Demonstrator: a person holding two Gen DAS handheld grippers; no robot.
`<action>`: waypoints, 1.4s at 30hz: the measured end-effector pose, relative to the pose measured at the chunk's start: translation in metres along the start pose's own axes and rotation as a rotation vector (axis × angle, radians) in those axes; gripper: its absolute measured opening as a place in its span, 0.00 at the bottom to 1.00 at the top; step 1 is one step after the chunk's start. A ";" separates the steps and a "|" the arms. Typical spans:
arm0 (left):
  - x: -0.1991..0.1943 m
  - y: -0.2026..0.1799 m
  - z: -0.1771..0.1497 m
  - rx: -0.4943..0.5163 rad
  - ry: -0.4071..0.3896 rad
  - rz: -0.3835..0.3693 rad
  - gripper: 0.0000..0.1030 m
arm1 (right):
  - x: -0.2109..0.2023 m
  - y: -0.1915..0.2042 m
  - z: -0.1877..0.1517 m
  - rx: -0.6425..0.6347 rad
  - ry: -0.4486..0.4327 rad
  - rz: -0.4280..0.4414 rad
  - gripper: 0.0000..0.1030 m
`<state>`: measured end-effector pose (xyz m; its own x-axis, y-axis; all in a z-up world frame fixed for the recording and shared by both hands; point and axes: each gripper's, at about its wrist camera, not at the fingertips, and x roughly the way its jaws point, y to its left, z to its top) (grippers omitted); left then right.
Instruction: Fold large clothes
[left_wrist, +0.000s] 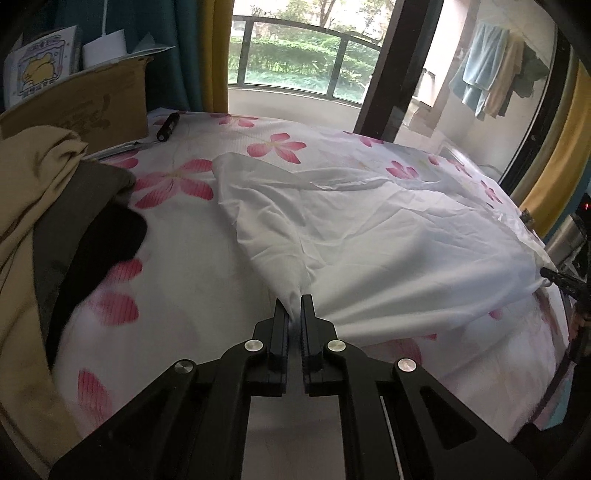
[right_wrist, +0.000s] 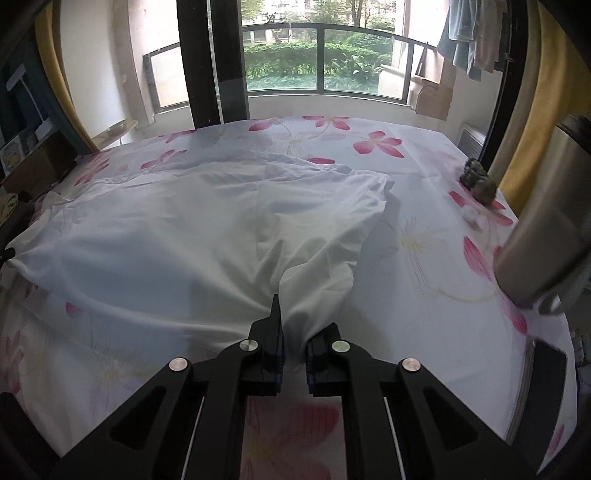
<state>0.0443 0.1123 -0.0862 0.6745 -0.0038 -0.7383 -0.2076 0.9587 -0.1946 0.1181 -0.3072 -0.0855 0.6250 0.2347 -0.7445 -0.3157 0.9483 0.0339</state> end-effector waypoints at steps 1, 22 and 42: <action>-0.002 -0.001 -0.003 0.001 0.002 -0.001 0.06 | -0.003 -0.001 -0.003 0.002 0.001 0.000 0.08; -0.028 -0.001 -0.028 -0.014 0.039 0.034 0.31 | -0.038 -0.019 -0.037 0.072 -0.001 -0.047 0.42; 0.042 -0.074 0.049 0.134 0.085 -0.079 0.35 | -0.008 0.029 0.027 0.066 -0.106 0.095 0.55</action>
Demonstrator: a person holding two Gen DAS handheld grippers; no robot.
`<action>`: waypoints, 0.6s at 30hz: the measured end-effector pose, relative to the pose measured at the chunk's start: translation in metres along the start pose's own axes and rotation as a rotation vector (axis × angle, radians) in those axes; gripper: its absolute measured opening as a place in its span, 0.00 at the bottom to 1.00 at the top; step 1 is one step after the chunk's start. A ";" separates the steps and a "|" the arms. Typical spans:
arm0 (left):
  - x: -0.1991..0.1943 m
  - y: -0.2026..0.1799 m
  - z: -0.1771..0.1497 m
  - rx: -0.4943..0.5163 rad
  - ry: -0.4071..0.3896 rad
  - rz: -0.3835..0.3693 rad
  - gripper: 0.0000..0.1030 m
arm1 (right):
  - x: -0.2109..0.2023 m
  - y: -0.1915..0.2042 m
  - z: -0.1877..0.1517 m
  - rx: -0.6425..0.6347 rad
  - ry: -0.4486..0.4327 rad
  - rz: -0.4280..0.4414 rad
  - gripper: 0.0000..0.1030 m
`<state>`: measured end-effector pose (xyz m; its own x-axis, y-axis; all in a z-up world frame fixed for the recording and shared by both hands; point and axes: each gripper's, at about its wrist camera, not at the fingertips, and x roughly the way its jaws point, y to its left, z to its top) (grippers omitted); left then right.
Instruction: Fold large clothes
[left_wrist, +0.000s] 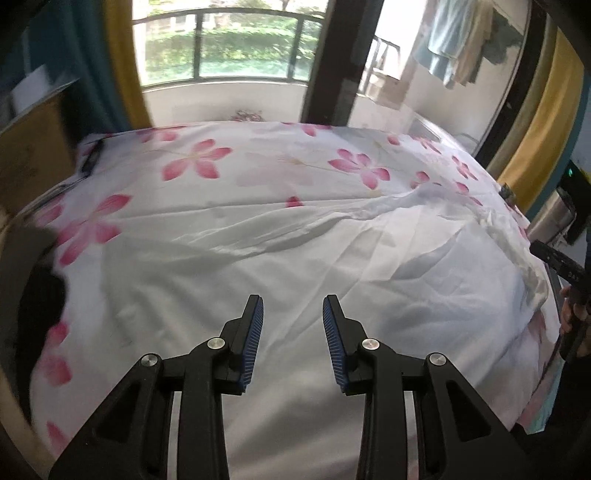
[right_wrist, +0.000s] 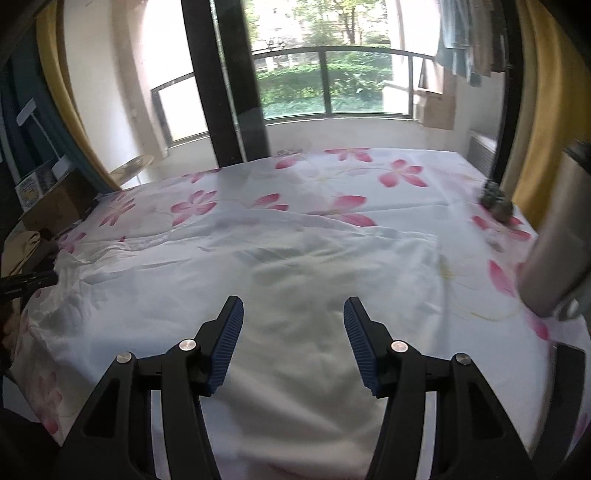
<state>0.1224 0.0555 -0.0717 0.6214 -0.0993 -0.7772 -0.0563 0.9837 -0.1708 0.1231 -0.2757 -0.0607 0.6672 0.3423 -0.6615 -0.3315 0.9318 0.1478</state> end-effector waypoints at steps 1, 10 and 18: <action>0.006 -0.003 0.004 0.008 0.009 -0.005 0.35 | 0.003 0.002 0.001 0.000 0.001 0.007 0.55; 0.061 -0.014 0.033 0.030 0.115 -0.057 0.35 | 0.036 0.020 0.007 -0.030 0.051 0.057 0.55; 0.094 0.001 0.066 0.017 0.123 -0.050 0.38 | 0.057 0.028 0.007 -0.033 0.092 0.069 0.55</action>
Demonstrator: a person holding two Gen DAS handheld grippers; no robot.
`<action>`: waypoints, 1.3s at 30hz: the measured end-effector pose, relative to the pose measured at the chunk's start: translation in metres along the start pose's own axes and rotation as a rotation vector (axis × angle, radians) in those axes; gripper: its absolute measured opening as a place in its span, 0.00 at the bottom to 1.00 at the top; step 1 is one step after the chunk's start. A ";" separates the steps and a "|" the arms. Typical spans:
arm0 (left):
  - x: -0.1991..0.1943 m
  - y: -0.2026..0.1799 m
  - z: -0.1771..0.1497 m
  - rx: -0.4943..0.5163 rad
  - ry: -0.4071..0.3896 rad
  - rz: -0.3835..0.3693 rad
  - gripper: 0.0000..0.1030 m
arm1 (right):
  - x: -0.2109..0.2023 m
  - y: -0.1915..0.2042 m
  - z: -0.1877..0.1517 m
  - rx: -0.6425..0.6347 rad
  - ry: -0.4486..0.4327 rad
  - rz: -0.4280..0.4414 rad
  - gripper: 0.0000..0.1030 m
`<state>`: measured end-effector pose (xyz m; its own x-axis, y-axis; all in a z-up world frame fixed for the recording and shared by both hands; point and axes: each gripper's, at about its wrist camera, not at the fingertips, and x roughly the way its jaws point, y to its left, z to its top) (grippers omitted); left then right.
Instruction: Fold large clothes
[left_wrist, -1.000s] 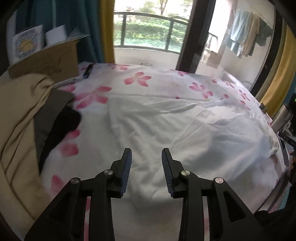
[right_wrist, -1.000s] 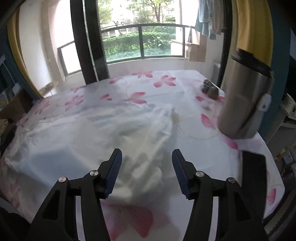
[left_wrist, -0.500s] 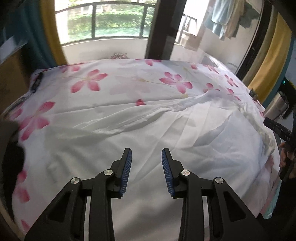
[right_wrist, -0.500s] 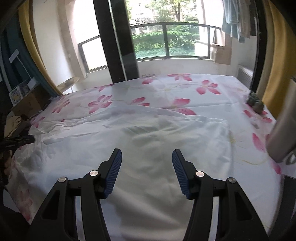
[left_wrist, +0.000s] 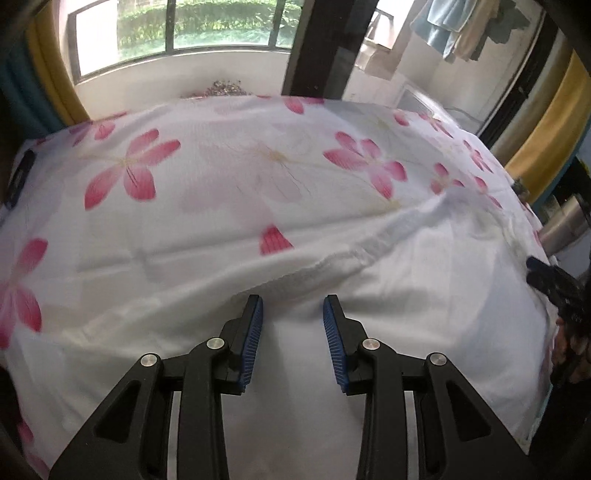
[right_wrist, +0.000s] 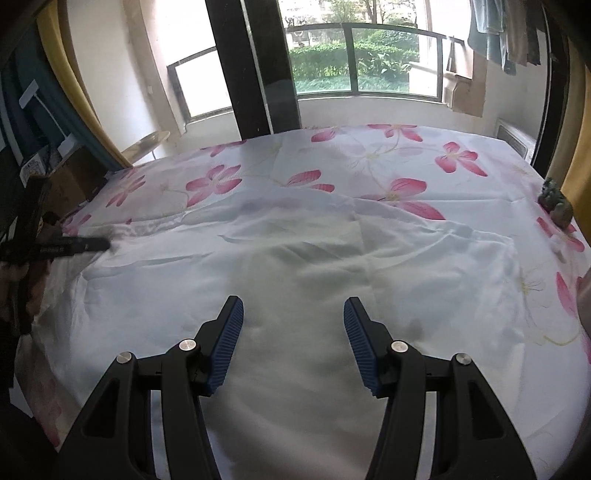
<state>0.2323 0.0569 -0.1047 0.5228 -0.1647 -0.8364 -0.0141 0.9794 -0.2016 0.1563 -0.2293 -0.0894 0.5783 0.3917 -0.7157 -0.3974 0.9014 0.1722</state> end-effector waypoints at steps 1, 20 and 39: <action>0.002 0.003 0.004 -0.004 -0.006 0.017 0.38 | 0.002 0.000 0.000 0.000 0.002 0.001 0.55; -0.003 -0.027 0.027 0.191 -0.047 0.038 0.39 | 0.016 -0.003 0.007 0.016 0.037 -0.044 0.55; 0.016 0.013 0.059 0.133 -0.084 0.279 0.42 | 0.012 -0.019 0.001 0.069 0.023 -0.079 0.57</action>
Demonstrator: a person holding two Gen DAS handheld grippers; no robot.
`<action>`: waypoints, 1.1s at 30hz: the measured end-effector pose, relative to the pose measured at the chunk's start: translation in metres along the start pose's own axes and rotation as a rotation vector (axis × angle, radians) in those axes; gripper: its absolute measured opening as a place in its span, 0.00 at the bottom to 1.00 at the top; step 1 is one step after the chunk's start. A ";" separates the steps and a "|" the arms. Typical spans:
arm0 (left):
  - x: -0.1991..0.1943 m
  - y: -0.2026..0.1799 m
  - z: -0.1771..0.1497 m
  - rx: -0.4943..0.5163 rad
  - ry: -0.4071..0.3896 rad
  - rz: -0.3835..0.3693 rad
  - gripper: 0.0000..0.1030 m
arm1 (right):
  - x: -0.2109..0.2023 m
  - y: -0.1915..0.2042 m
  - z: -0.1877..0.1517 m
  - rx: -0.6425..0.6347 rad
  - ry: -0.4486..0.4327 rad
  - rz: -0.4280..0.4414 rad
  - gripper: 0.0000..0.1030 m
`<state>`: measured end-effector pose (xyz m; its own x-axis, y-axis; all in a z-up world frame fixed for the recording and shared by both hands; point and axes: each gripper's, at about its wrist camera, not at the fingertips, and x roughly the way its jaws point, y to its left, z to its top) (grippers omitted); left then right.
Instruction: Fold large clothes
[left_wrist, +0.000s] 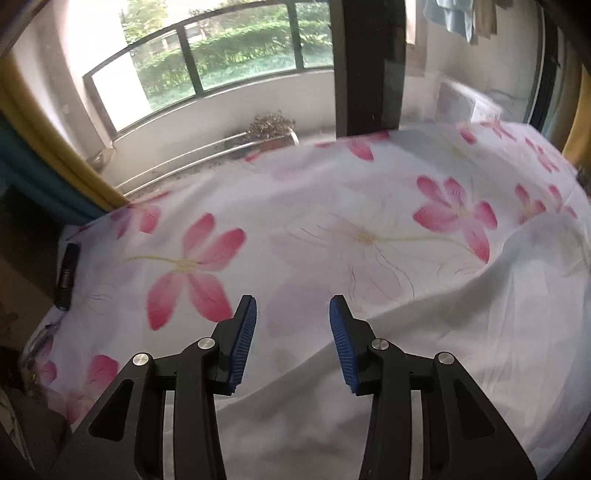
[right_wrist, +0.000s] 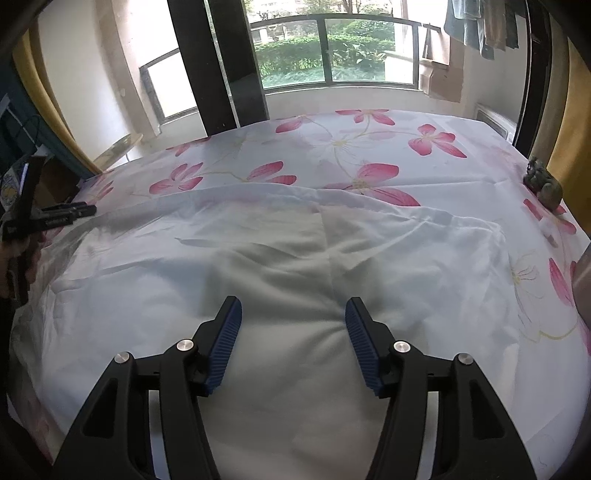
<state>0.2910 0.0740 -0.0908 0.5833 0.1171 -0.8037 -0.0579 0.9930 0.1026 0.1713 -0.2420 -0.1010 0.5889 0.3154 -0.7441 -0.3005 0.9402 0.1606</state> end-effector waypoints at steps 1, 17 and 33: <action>-0.005 0.003 -0.001 -0.004 -0.010 -0.010 0.42 | -0.001 -0.001 0.000 0.000 0.000 -0.003 0.57; -0.030 0.035 -0.076 -0.057 0.070 -0.001 0.46 | -0.007 0.011 -0.003 -0.008 -0.002 -0.003 0.59; -0.027 -0.053 -0.030 0.083 0.020 -0.177 0.47 | -0.017 0.002 -0.012 0.023 -0.014 -0.044 0.60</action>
<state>0.2539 0.0186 -0.0925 0.5625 -0.0587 -0.8247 0.1119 0.9937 0.0056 0.1518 -0.2473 -0.0956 0.6115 0.2752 -0.7419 -0.2569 0.9558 0.1428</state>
